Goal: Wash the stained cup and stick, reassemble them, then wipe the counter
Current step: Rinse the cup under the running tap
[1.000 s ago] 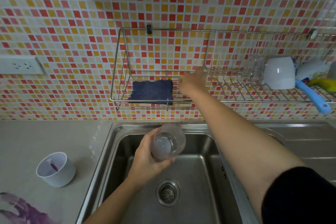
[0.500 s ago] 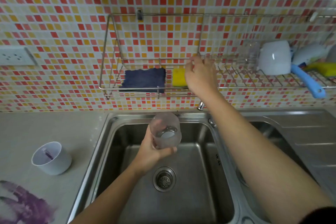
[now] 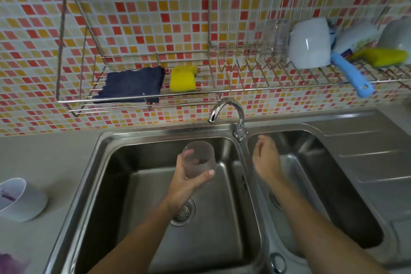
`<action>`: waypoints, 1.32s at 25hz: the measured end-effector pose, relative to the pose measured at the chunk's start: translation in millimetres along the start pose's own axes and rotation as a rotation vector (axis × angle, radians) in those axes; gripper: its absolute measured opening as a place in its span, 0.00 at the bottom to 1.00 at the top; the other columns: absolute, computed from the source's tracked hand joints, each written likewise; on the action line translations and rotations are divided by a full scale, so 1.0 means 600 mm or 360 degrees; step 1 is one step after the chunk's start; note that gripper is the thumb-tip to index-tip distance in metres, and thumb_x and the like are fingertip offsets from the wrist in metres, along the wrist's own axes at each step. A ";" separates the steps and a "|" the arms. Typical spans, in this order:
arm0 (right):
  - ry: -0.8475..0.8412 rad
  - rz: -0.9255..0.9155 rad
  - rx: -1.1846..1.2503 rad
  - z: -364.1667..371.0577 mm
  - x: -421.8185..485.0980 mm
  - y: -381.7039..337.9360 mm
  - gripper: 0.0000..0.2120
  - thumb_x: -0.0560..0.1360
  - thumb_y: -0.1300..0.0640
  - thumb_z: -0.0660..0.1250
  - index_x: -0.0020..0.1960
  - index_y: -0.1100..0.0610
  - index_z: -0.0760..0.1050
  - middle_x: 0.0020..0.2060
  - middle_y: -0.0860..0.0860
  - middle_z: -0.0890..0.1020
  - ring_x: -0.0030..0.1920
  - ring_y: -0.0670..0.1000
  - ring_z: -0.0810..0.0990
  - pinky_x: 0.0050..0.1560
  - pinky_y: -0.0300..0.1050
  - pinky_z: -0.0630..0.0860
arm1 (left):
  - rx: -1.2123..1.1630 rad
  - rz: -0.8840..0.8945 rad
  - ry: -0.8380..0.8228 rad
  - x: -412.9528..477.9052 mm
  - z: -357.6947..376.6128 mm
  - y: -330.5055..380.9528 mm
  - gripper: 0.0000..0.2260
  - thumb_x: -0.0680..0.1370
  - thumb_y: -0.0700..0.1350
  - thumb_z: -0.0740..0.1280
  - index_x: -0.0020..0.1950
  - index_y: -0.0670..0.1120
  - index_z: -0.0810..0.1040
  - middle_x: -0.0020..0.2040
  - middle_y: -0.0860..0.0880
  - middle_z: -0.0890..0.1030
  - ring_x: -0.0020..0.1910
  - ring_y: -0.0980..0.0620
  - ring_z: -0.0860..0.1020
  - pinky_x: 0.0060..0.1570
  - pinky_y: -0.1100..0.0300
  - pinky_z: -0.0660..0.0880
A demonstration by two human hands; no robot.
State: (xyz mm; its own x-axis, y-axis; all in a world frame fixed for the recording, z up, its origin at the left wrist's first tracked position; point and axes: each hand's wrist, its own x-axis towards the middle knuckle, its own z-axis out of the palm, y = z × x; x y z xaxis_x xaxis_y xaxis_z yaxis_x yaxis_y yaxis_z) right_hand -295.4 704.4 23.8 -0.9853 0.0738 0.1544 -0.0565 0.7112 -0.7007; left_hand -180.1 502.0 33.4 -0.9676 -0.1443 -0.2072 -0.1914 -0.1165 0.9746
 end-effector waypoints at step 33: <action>-0.0679 -0.0048 -0.0711 0.104 -0.087 0.137 0.35 0.75 0.39 0.39 0.76 0.57 0.39 0.76 0.53 0.40 0.76 0.54 0.43 0.72 0.57 0.48 | 0.1299 -0.0323 0.0193 0.139 0.040 0.029 0.27 0.69 0.71 0.59 0.62 0.58 0.75 0.57 0.49 0.80 0.58 0.45 0.75 0.52 0.57 0.68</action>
State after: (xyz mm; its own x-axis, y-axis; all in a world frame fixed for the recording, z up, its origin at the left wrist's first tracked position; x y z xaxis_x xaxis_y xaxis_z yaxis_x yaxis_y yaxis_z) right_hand -258.8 715.2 -85.4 -0.9673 -0.1712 -0.1871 -0.1031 0.9395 -0.3266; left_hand -268.0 511.6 35.0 -0.8862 -0.3069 -0.3471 -0.4633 0.5873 0.6637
